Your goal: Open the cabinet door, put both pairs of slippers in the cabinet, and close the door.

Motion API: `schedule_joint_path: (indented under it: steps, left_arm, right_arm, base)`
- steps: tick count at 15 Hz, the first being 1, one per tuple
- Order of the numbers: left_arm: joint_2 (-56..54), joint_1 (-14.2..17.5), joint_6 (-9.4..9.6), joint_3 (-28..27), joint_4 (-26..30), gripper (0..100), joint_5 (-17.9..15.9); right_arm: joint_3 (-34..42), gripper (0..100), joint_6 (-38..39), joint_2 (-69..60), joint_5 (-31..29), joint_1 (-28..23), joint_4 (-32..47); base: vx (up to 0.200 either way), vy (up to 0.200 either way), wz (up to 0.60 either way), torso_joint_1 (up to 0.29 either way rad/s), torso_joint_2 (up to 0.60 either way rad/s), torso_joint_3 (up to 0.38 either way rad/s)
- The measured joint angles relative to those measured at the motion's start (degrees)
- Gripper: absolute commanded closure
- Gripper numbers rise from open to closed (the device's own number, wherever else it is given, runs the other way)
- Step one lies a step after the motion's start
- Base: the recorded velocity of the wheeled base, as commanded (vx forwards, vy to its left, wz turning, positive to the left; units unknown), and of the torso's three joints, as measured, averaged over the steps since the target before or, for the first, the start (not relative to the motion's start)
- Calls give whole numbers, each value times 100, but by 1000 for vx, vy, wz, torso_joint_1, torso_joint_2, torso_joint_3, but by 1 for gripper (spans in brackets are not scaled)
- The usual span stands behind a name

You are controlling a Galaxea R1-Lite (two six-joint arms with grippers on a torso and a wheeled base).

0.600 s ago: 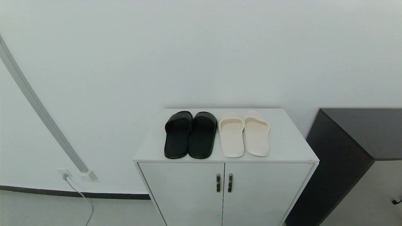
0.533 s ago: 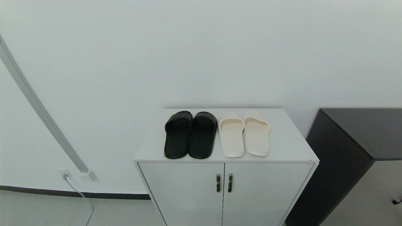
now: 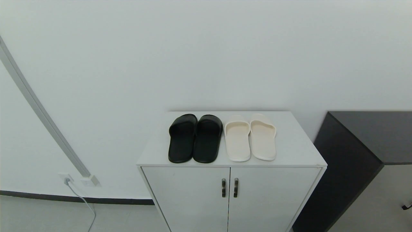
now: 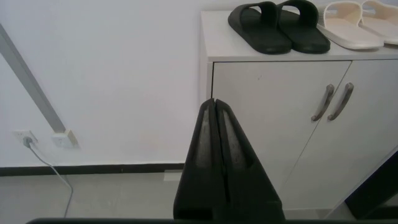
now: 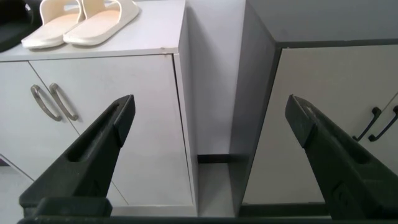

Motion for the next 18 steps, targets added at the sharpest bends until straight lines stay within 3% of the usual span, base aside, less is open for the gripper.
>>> schedule_joint_path:
  steps: [7, 10, 13, 14, 16, 18]
  left_arm:
    - [0, 0, 16, 0, 0, 100, -11]
    - [0, 0, 18, 0, 0, 100, -15]
    - [0, 0, 18, 0, 0, 100, -15]
    - [0, 0, 18, 0, 0, 100, -17]
    - [0, 0, 18, 0, 0, 100, -15]
    - [0, 0, 18, 0, 0, 100, -15]
  right_arm:
    - [-156, 0, 249, 155, 46, 90, -33]
    - [-1364, 0, 770, 712, 380, 241, 254]
    - [-2005, 0, 788, 2272, 878, 451, 185]
    - [-2110, 0, 809, 2821, 880, 611, 12]
    - [-2337, 0, 1069, 3910, 449, 1393, -440]
    - [-2670, 0, 1581, 4803, -517, 2783, -783]
  base:
    - [0, 0, 0, 0, 0, 0]
    - [0, 0, 0, 0, 0, 0]
    - [0, 0, 0, 0, 0, 0]
    - [0, 0, 0, 0, 0, 0]
    - [0, 0, 0, 0, 0, 0]
    - [0, 0, 0, 0, 0, 0]
